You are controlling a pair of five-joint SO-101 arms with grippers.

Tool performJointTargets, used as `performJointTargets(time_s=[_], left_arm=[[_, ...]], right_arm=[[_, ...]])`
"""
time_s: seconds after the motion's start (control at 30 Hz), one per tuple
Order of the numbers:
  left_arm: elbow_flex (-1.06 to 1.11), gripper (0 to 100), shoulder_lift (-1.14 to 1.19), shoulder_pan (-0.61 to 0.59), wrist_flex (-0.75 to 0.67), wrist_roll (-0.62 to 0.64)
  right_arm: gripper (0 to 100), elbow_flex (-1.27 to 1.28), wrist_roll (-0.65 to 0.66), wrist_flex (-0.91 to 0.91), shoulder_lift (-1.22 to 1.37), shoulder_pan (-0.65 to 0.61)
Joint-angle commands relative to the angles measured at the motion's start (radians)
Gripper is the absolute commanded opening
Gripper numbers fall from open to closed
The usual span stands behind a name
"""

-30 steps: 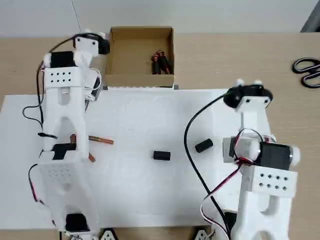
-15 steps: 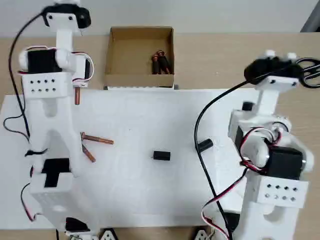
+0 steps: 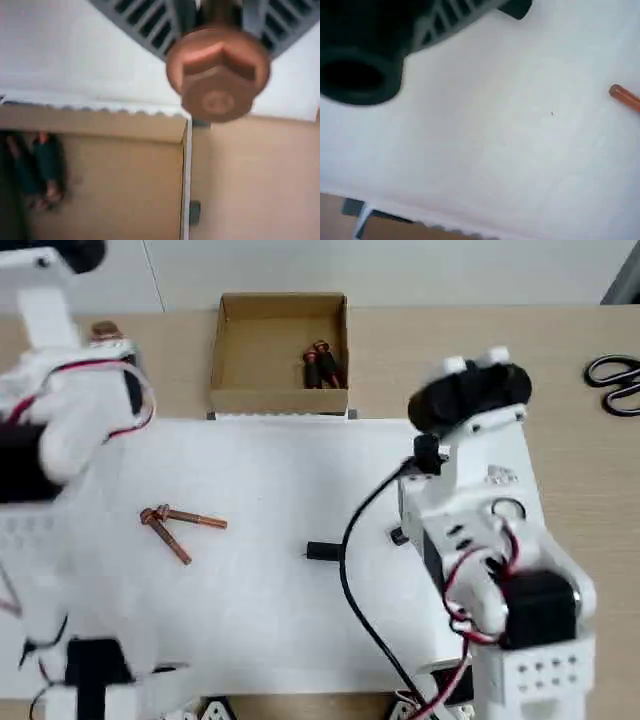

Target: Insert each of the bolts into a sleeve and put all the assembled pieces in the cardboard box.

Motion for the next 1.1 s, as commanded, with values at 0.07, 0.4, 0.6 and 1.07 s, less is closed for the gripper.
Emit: performJointTargets(time_s=[0.07, 0.4, 0.6, 1.07], left_arm=[[0.168, 1, -0.189, 0.0, 0.002, 0.034], [0.716, 1, -0.606, -0.003, -0.155, 0.035], [1.204, 1, -0.98, -0.003, -0.416, 0.035], [1.839, 1, -1.628, -0.002, -0.631, 0.233]], right_arm=[[0.2, 0.104, -0.002, -0.018, -0.119, -0.007], [0.2, 0.405, -0.003, -0.062, -0.369, -0.007], [0.2, 0.632, 0.006, -0.229, -0.515, -0.012], [0.2, 1.042, 0.132, -0.417, -0.811, -0.156]])
